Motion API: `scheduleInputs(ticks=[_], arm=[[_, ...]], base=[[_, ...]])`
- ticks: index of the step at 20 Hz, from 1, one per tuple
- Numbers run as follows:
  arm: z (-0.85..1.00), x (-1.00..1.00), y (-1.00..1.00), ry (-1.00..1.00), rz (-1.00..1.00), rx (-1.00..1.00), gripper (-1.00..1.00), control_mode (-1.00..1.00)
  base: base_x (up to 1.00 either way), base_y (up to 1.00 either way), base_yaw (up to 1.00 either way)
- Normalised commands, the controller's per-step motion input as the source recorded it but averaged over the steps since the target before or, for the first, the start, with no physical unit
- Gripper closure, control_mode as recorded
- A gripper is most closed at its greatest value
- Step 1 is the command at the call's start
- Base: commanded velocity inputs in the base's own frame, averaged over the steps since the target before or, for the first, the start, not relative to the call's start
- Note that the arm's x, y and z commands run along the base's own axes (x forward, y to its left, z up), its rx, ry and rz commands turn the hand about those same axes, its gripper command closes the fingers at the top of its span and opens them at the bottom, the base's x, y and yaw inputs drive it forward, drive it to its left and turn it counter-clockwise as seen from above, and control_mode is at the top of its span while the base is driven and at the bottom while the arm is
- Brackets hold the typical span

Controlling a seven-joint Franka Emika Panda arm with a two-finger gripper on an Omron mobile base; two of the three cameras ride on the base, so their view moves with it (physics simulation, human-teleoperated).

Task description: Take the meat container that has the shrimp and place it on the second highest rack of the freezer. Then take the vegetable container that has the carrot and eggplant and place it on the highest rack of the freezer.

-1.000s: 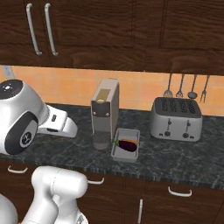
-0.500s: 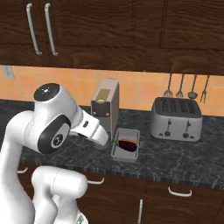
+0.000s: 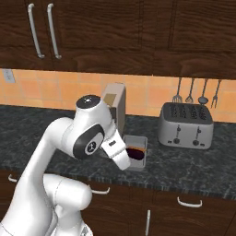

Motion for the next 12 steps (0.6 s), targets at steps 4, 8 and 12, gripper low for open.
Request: scheduleInputs(ticks=[4, 8, 12], arm=[[-0.34, 0.57, -0.08, 0.05, -0.40, 0.20, -1.00, -1.00], [-0.51, 0.76, -0.01, 0.03, -0.19, 0.10, -1.00, -1.00], [-0.84, 0.67, -0.09, -0.01, 0.00, 0.13, -1.00, -1.00]], base=[[0.00, 0.00, 0.00], [0.00, 0.00, 0.00], [0.00, 0.00, 0.00]])
